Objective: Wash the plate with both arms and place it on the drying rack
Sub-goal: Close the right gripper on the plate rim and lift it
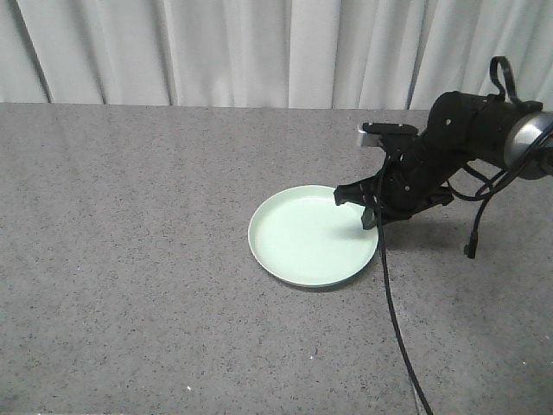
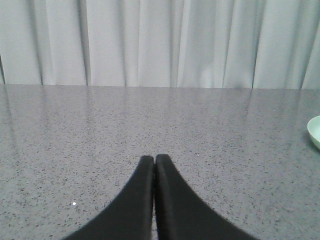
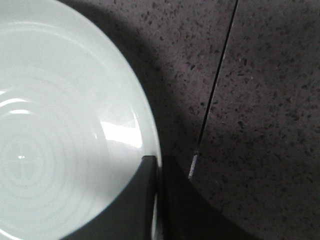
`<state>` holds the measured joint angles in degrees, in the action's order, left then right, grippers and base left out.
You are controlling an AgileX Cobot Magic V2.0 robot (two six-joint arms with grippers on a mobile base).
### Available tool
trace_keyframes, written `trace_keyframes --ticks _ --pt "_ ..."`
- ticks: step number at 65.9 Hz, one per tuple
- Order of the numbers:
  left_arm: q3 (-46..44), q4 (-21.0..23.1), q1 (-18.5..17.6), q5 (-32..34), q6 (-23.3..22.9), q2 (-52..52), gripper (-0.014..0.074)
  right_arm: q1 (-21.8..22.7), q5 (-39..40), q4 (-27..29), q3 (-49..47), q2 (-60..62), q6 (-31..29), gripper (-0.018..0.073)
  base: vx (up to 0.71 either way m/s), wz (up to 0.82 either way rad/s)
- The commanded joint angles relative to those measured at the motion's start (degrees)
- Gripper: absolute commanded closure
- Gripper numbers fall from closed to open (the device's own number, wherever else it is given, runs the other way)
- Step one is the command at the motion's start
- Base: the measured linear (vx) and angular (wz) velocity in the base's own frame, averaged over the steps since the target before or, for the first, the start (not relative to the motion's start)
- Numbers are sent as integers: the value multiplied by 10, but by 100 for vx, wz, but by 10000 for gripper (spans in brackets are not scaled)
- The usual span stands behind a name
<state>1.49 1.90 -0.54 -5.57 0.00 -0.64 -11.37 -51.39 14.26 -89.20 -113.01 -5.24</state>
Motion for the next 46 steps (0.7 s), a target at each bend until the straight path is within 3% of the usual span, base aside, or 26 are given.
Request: trace_keyframes --ticks 1,11,23,38,46 --pt "-14 1 -4 42 -7 -9 603 1 10 -2 -15 54 -6 568 0 0" --pt "-14 1 -4 42 -7 -9 603 1 4 5 -15 84 -6 568 0 0" --pt "-14 1 -4 42 -7 -9 603 1 -49 56 -15 120 -18 568 0 0" --pt "-14 1 -4 42 -7 -9 603 1 -102 142 -13 162 -96 568 0 0" --pt "-14 1 -4 42 -7 -9 603 0 -97 204 35 199 -133 568 0 0"
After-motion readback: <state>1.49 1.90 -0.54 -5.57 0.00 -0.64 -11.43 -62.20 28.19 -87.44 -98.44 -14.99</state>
